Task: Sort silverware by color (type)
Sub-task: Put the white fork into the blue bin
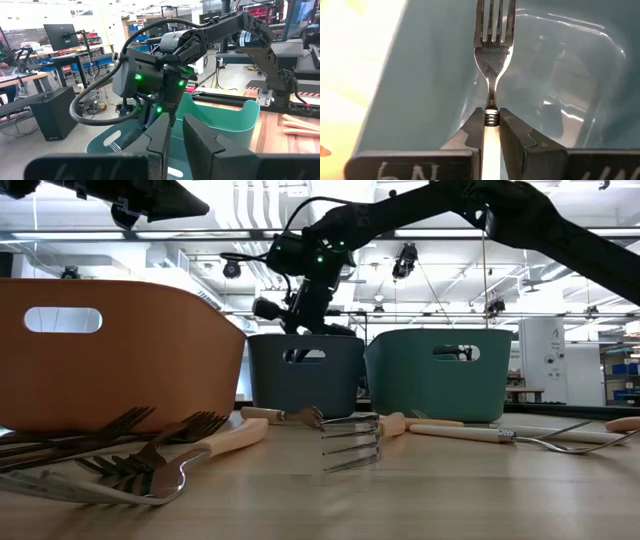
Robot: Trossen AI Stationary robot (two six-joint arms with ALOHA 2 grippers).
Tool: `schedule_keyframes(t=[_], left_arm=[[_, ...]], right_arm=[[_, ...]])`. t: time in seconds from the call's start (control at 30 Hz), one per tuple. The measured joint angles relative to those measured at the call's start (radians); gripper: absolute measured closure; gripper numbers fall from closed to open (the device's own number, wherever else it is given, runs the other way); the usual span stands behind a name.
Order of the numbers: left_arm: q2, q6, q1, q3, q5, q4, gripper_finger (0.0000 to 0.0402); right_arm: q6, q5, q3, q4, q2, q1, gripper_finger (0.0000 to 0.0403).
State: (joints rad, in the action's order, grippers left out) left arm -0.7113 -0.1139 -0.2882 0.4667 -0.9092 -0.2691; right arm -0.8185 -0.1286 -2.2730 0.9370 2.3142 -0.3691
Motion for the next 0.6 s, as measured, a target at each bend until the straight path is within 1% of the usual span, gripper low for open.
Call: schedule_keyframes(t=[0.37, 0.6], left_arm=[[0.000, 0.000, 0.000, 0.000, 0.000, -0.005, 0.0365], [0.002, 0.000, 0.000, 0.000, 0.000, -0.020, 0.0365]], right_arm=[[0.004, -0.002, 0.012, 0.026, -0.001, -0.002, 0.0374], [0.000, -0.002, 0.053, 0.049, -0.002, 0.000, 0.0374]])
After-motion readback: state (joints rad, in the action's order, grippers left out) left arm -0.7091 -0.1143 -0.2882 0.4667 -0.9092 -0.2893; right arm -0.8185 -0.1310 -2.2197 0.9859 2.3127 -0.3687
